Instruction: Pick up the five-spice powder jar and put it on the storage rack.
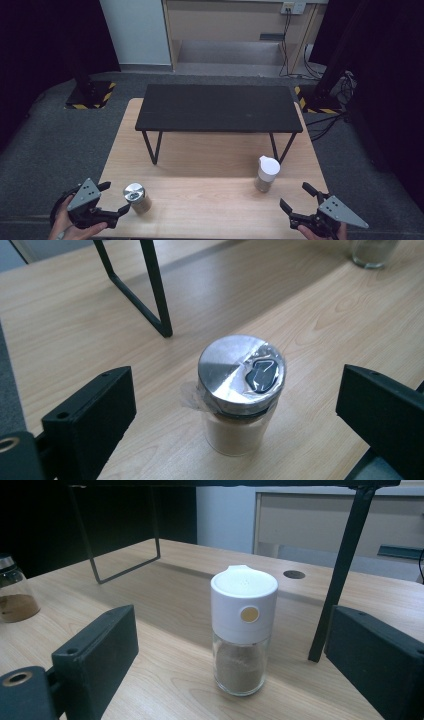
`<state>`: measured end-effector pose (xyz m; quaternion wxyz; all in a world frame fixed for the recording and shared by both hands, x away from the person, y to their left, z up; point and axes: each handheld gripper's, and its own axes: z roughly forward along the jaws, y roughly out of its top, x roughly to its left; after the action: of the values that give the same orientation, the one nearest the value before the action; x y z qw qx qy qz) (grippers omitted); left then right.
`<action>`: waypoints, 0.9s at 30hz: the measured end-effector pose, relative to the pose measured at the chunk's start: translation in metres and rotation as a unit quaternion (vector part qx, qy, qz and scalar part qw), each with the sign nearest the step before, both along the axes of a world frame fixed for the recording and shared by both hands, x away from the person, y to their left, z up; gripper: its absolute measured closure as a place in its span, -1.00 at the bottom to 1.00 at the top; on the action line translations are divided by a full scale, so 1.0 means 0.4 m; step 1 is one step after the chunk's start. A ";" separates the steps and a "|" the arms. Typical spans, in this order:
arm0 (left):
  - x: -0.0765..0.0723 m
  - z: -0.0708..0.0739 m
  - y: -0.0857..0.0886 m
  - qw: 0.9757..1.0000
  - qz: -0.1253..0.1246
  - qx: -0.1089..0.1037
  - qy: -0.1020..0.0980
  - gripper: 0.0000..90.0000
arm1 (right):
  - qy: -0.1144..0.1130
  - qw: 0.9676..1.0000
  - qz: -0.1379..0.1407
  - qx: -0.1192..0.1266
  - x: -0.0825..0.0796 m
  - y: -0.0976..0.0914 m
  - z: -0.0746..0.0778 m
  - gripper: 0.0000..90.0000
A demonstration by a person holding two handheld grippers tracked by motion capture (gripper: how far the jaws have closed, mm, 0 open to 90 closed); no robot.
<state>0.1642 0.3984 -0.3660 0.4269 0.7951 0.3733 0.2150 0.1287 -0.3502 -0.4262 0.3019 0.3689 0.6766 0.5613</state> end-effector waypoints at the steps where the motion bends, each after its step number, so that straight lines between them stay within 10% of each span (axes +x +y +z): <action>1: 0.006 -0.006 0.000 1.000 -0.003 0.001 0.001 -0.95 | 0.000 1.000 0.000 0.000 0.000 0.000 0.000 -0.84; 15: 0.069 -0.056 -0.031 1.000 -0.023 0.009 0.016 -0.79 | 0.001 1.000 -0.001 0.000 0.000 0.000 0.000 -0.84; 20: 0.089 -0.076 -0.026 0.999 -0.044 -0.002 0.002 -0.32 | 0.001 1.000 -0.001 0.000 0.000 0.000 0.000 -0.84; 27: 0.091 -0.074 -0.030 0.999 -0.047 0.000 -0.004 -0.26 | 0.001 1.000 0.000 0.001 0.001 0.000 -0.001 -0.84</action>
<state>0.2005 0.3865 -0.3955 0.4379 0.8111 0.3338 0.1974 0.1292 -0.3503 -0.4265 0.3010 0.3700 0.6763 0.5613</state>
